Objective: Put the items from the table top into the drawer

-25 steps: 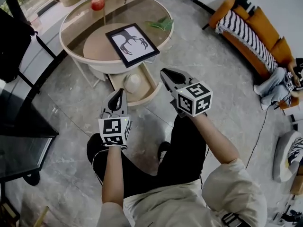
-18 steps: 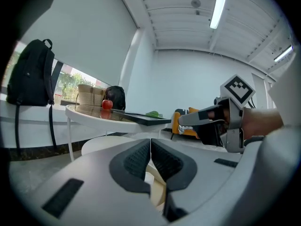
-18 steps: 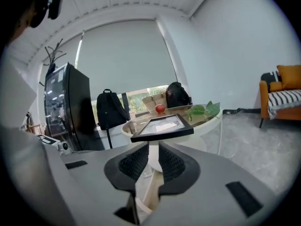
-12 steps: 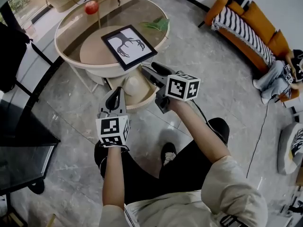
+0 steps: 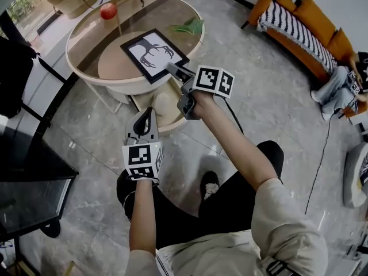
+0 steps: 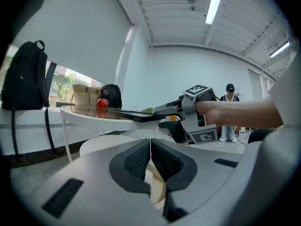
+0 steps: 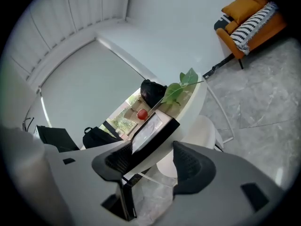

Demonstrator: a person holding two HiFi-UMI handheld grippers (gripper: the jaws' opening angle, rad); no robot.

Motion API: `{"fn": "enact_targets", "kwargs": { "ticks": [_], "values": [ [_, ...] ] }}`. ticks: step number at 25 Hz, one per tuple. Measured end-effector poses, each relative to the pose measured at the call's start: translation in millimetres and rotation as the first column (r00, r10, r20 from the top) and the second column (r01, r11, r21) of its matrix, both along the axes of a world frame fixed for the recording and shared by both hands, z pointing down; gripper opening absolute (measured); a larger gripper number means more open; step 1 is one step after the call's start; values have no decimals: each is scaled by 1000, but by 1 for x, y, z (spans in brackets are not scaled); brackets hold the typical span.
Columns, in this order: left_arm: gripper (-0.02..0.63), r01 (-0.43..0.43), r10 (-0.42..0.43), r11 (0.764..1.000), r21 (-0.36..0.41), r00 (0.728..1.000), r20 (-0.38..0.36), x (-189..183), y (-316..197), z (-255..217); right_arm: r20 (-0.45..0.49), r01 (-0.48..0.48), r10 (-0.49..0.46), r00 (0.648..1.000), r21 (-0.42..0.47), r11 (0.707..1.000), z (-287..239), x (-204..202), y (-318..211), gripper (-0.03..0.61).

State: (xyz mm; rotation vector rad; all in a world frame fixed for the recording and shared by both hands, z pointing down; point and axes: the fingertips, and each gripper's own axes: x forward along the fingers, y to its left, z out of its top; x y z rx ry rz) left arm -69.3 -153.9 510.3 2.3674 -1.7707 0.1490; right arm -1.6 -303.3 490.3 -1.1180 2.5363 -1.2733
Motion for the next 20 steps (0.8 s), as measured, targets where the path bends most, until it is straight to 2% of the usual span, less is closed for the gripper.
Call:
{"fn": "enact_targets", "kwargs": {
  "ticks": [2,5,13,16,18,20],
  "values": [
    [23,-4,4,1000,1,1000,3,3,-1,0,3,-5,5,1000,-2,1000,-1,3,1,282],
    [23,-9,9,1000,4,1000,6,5,-2,0,22,0,0,1000,5,1000,-7,6,6,204],
    [23,-28,28,1000,-6,1000,3,3,-12,-4,116,12,-8,993,-36,999,-13,12,20,176],
    [23,-32,32,999,-7,999,6,3,-13,-3,201,33,-25,979,-36,999,-14,9,21,181],
    [23,-34,34,999,-9,999,9,7,-11,-1,278,54,-33,960,-66,996,-13,5,19,239],
    [23,-36,36,999,-10,999,16,11,-9,0,315,70,-36,948,-97,993,-7,1,16,258]
  ]
}}
